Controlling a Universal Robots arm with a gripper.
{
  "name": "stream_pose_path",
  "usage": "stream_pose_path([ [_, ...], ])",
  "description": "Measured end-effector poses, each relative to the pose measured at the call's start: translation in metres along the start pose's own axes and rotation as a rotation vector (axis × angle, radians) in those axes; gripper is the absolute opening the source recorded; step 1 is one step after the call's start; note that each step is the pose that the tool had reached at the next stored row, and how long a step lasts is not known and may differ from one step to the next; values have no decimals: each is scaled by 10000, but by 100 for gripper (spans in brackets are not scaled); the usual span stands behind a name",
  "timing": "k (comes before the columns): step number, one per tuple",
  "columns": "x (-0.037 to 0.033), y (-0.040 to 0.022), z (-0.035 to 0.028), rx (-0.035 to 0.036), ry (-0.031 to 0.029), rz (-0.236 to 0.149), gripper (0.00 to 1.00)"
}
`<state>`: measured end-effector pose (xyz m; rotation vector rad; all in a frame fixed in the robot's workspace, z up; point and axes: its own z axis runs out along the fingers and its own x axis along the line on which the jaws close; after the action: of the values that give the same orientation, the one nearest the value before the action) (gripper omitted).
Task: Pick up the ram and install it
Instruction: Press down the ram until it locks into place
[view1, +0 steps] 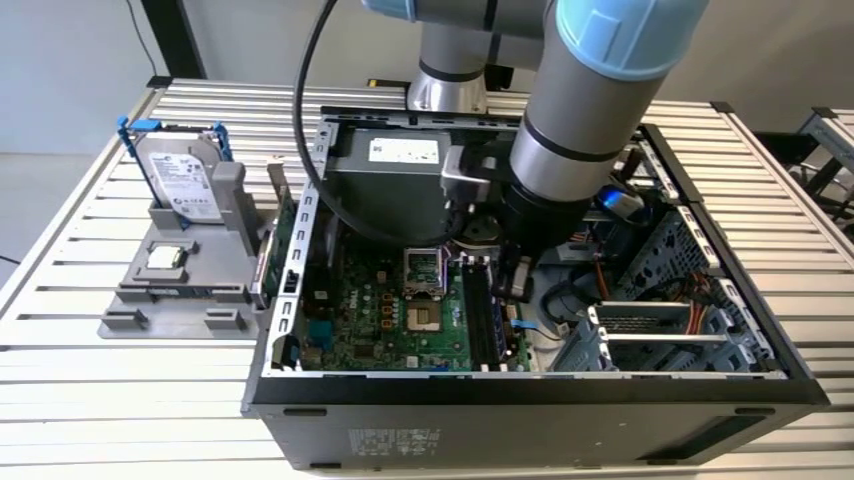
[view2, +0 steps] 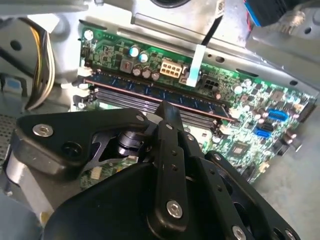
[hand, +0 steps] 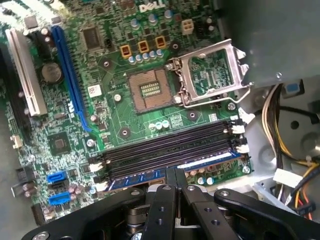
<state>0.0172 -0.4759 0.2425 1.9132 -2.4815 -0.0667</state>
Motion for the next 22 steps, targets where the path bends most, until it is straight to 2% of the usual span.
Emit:
stream_pose_path([
  [9, -2, 0, 20, -29, 63, -1614, 0],
  [16, -2, -1, 24, 12, 96, -2812, 0],
  [18, -2, 0, 25, 18, 101, -3025, 0],
  [22, -3, -1, 34, 19, 101, -3033, 0],
])
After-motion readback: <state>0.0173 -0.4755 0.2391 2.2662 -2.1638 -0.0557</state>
